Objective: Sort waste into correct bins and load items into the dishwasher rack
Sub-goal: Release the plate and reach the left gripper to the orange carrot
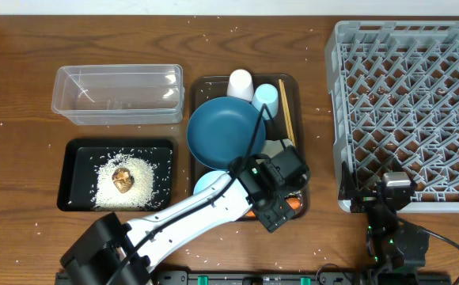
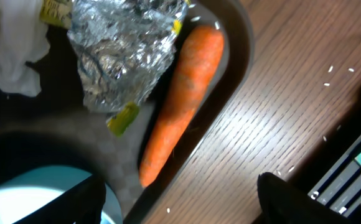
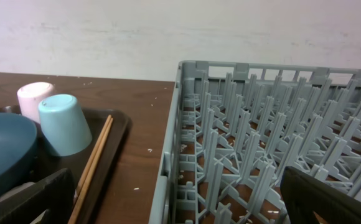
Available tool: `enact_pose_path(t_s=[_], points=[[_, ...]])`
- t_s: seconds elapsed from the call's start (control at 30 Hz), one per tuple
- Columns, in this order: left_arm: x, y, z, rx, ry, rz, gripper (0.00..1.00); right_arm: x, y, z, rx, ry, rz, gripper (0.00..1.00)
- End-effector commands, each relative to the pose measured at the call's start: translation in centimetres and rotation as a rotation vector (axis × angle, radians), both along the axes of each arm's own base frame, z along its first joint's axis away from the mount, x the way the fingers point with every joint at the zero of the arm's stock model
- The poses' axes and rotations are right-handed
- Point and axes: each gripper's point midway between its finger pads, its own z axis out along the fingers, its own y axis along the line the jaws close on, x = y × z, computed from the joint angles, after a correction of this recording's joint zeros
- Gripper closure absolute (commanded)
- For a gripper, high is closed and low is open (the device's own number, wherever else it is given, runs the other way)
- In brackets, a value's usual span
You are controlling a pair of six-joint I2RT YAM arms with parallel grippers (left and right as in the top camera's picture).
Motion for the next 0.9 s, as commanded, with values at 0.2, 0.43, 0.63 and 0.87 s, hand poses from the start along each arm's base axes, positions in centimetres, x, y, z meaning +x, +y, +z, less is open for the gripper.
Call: enact_pose_path(t_s=[0.2, 0.43, 0.63, 0.87], points=[[-0.2, -0.1, -1.6, 0.005, -0.047, -0.116, 0.24, 0.0, -0.2, -0.1, -0.001, 0.002, -0.007, 0.01], [-0.4, 0.2, -3.1, 0.001, -0.051, -0.121, 0.26, 0.0, -0.2, -0.1, -0.001, 0.003, -0.007, 0.01], [0.1, -0.5, -3.3, -0.031, -0.076, -0.121, 0.3, 0.0, -0.2, -0.1, -0.001, 0.002, -0.007, 0.01], [0.6, -0.1, -5.7, 0.038, -0.074, -0.113, 0.31, 0.0, -0.2, -0.1, -0.001, 0.002, -0.007, 0.01]])
